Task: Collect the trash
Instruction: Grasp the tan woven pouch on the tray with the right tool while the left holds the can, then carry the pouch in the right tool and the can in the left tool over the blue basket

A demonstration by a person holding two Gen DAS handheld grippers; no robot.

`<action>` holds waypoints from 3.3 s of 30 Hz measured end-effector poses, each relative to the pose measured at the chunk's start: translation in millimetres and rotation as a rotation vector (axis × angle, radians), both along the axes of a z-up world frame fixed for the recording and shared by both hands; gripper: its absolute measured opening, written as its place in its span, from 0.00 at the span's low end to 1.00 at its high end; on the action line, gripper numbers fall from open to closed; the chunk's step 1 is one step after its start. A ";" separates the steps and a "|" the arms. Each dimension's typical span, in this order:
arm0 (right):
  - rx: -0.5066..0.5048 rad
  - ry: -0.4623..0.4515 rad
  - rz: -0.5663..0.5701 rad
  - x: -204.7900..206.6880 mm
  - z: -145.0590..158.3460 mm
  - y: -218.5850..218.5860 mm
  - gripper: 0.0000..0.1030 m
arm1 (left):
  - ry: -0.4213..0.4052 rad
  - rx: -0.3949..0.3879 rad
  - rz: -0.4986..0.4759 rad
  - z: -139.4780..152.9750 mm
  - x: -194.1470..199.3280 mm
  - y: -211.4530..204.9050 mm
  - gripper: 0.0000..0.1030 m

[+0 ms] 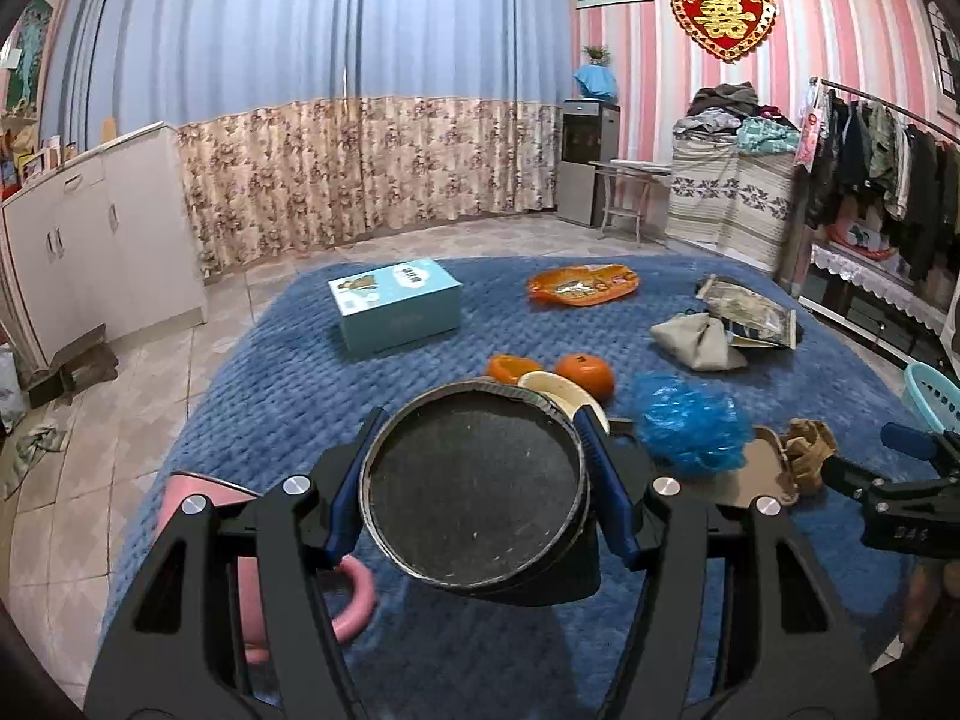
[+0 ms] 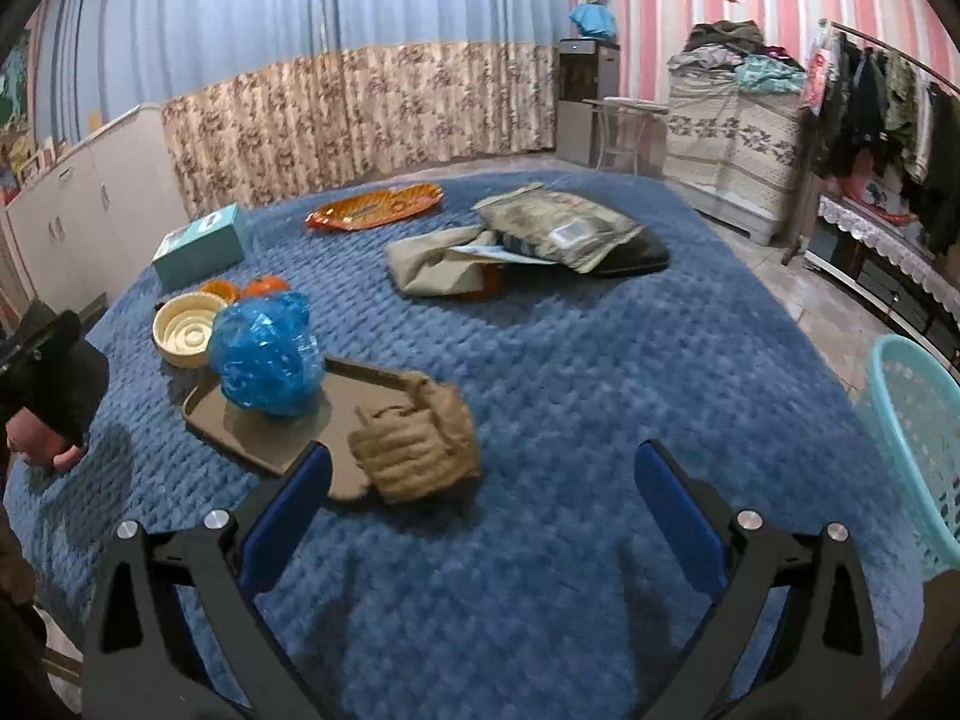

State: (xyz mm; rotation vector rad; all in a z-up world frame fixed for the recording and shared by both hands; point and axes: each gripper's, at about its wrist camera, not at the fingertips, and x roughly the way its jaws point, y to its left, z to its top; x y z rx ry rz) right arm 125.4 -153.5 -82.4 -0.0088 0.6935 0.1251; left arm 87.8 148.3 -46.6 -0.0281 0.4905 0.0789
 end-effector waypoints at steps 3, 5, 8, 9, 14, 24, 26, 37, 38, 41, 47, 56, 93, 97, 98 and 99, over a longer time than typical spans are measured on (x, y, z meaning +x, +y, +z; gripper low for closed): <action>-0.053 0.013 0.027 6.8 -6.6 13.5 0.87 | 0.004 -0.005 0.010 -1.0 2.2 5.8 0.59; -0.062 0.034 0.040 12.0 -11.3 17.7 0.72 | 0.007 -0.006 0.011 -1.9 2.8 6.4 0.59; -0.026 0.050 0.068 16.4 -13.9 17.5 0.47 | 0.006 -0.003 0.009 -1.9 3.0 6.4 0.59; -0.017 0.047 0.075 16.1 -13.3 16.8 0.46 | 0.006 -0.002 0.007 -1.8 3.6 5.9 0.59; -0.021 -0.001 0.092 7.5 -3.4 11.2 0.42 | 0.001 0.006 -0.014 0.9 5.9 -9.0 0.59; -0.057 -0.075 -0.032 -10.9 42.0 -67.9 0.42 | -0.007 0.000 -0.106 19.1 23.4 -69.6 0.59; -0.058 -0.089 -0.067 -12.6 50.3 -88.2 0.42 | -0.022 0.006 -0.129 26.3 25.5 -86.5 0.59; -0.007 -0.124 -0.354 -29.9 63.5 -228.2 0.42 | -0.065 0.022 -0.271 51.4 38.6 -187.9 0.59; -0.001 -0.123 -0.374 -32.0 62.4 -237.1 0.42 | -0.066 0.024 -0.285 51.8 39.9 -197.0 0.59; 0.024 -0.127 -0.445 -36.0 60.9 -265.9 0.42 | -0.068 0.029 -0.341 53.7 45.8 -230.8 0.59; 0.047 -0.103 -0.540 -30.9 44.5 -311.6 0.42 | -0.056 0.026 -0.452 50.1 57.7 -296.1 0.59; 0.077 -0.083 -0.623 -31.5 27.0 -361.7 0.42 | -0.010 -0.003 -0.616 33.8 77.5 -390.1 0.59; 0.130 -0.045 -0.756 -45.7 6.4 -404.1 0.42 | 0.050 0.024 -0.775 4.6 112.8 -521.8 0.85; 0.126 -0.040 -0.746 -41.7 5.4 -399.2 0.42 | 0.010 0.043 -0.711 13.6 115.5 -500.4 0.91; 0.128 -0.041 -0.745 -40.5 5.5 -397.5 0.42 | -0.001 0.050 -0.697 15.7 115.4 -494.7 0.92; 0.129 -0.041 -0.744 -39.9 5.7 -396.8 0.42 | -0.008 0.058 -0.682 17.2 115.7 -489.2 0.93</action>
